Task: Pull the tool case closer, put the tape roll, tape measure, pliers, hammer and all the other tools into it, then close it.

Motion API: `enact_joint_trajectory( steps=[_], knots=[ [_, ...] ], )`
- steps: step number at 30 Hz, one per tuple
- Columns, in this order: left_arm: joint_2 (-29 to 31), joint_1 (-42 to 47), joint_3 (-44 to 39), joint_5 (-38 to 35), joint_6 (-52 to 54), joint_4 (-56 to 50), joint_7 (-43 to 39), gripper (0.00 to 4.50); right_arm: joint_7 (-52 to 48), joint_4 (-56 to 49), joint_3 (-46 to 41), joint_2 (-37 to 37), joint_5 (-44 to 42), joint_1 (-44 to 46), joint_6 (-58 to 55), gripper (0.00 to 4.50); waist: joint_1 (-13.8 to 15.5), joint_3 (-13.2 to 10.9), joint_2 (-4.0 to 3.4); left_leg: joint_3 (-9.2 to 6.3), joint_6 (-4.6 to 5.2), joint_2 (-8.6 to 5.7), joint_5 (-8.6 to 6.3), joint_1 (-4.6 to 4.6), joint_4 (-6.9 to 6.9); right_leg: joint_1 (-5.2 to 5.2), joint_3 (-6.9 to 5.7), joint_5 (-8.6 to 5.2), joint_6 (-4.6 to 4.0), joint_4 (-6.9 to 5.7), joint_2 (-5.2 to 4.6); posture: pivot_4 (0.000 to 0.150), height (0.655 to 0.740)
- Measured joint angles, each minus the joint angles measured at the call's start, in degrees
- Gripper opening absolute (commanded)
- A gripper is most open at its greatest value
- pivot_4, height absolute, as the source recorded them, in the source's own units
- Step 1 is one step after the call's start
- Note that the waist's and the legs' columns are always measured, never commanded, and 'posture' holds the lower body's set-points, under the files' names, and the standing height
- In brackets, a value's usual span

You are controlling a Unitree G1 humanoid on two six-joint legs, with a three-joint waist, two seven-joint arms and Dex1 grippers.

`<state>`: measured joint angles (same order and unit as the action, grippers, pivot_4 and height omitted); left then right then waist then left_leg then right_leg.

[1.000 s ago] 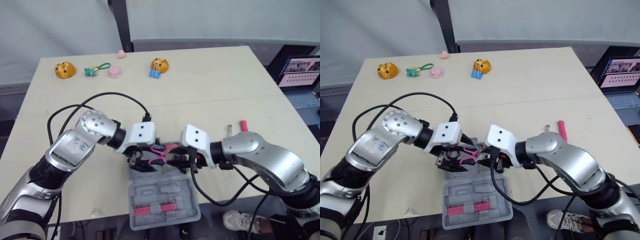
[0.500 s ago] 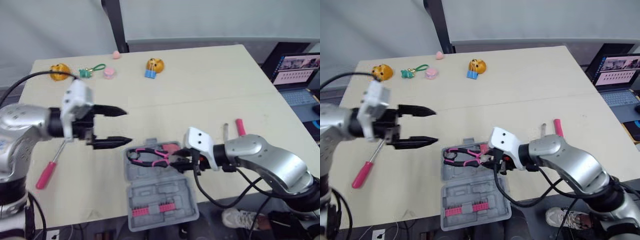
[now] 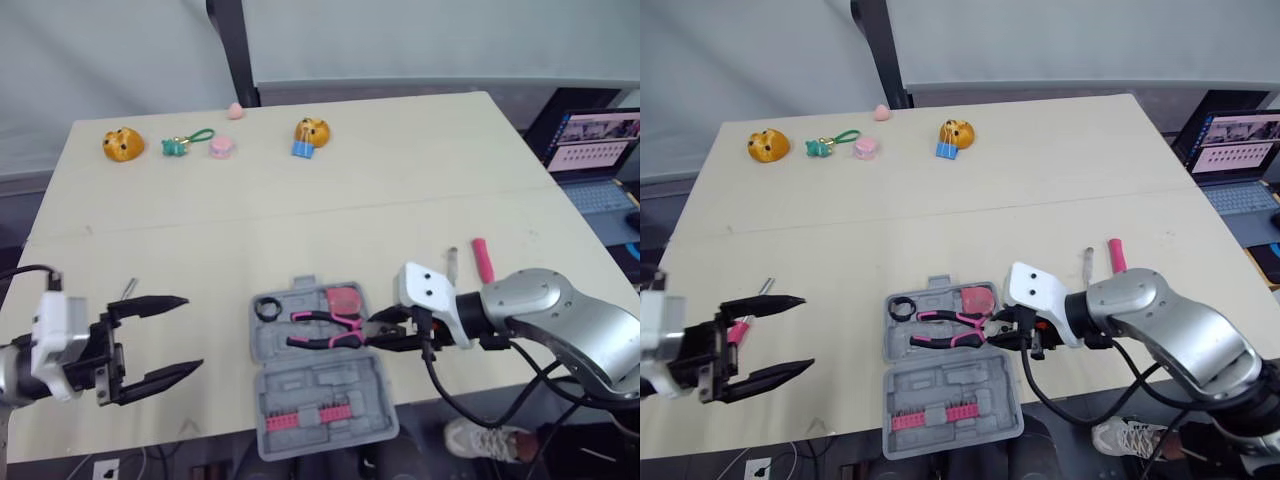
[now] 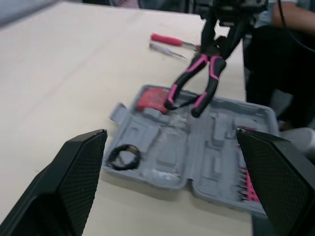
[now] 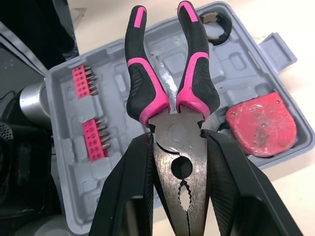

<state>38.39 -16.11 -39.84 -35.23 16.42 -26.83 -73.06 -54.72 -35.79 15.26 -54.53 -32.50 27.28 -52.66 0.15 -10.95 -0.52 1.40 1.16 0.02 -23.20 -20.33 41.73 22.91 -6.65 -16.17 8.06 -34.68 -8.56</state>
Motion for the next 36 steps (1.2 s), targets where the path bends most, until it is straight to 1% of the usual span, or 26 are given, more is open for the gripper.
enact_joint_trajectory(
  steps=[3, 8, 12, 14, 20, 23, 28, 36],
  knots=[
    [-1.89, -3.64, -0.55, 0.17, -4.24, 1.95, 0.06, 4.50, -1.11, 0.74, 0.00, -0.46, 1.03, -0.93, 1.60, 0.97, -0.16, 0.00, 0.00, 0.01, 0.00, 0.00, 0.00, 0.00, -0.03, 0.00, 0.00, 0.00, 0.00, 0.03, 0.01, 0.150, 0.7155],
    [-1.74, -6.31, 0.11, 0.43, -6.52, 4.12, 0.41, 4.50, -3.04, 2.16, 1.08, -0.57, 2.70, 0.32, 3.20, 0.97, -0.13, 0.00, -0.01, -0.01, 0.01, 0.00, 0.00, 0.01, -0.02, 0.00, 0.01, 0.00, 0.00, 0.02, 0.00, 0.150, 0.7155],
    [-1.86, -6.81, 1.05, 0.60, -10.00, 7.65, -0.10, 4.50, -3.41, 2.63, 7.15, 1.34, 5.72, 8.85, 0.18, 0.97, -0.51, -0.01, -0.03, 0.01, -0.02, 0.07, -0.02, 0.01, -0.09, 0.10, 0.01, -0.03, -0.06, 0.02, 0.01, 0.150, 0.7155],
    [-2.11, -7.29, 1.54, 0.50, -12.41, 8.52, -1.17, 4.50, -3.44, 3.74, 11.57, 3.13, 7.92, 13.26, -2.04, 0.97, -0.57, -0.01, -0.03, 0.02, -0.02, 0.06, -0.02, 0.00, -0.21, 0.17, 0.00, -0.04, -0.08, 0.04, 0.01, 0.150, 0.7155],
    [-2.37, -11.62, 1.89, 0.13, -15.95, 10.20, -3.88, 4.50, -3.41, 9.38, 21.68, 9.81, 12.46, 20.72, -7.48, 0.97, -0.86, -0.01, -0.03, 0.12, -0.02, 0.05, -0.02, -0.17, -0.30, 0.46, 0.01, -0.05, -0.09, 0.01, -0.01, 0.150, 0.7155],
    [-2.39, -12.87, 1.92, -0.32, -16.69, 11.03, -4.31, 4.50, -3.25, 11.74, 23.90, 13.06, 13.57, 23.53, -9.12, 0.97, -0.87, -0.01, -0.03, 0.14, -0.02, 0.06, -0.02, -0.19, -0.27, 0.47, 0.01, -0.05, -0.09, -0.02, -0.01, 0.150, 0.7155],
    [-2.42, -13.86, 2.11, -0.57, -17.50, 11.23, -4.08, 4.50, -2.78, 15.02, 25.27, 16.39, 15.43, 24.49, -9.90, 0.97, -0.89, -0.01, -0.02, 0.14, -0.02, 0.05, -0.02, -0.19, -0.27, 0.49, 0.03, -0.05, -0.09, -0.06, -0.01, 0.150, 0.7155],
    [-2.51, -13.87, 4.02, -0.53, -18.37, 10.91, -2.39, 4.50, -2.78, 17.34, 27.14, 18.51, 17.33, 24.48, -9.48, 0.97, -1.74, -0.01, -0.03, 0.18, -0.02, 0.04, -0.02, -0.19, -0.29, 0.52, 0.05, -0.05, -0.09, -0.09, -0.01, 0.150, 0.7155]
  ],
)
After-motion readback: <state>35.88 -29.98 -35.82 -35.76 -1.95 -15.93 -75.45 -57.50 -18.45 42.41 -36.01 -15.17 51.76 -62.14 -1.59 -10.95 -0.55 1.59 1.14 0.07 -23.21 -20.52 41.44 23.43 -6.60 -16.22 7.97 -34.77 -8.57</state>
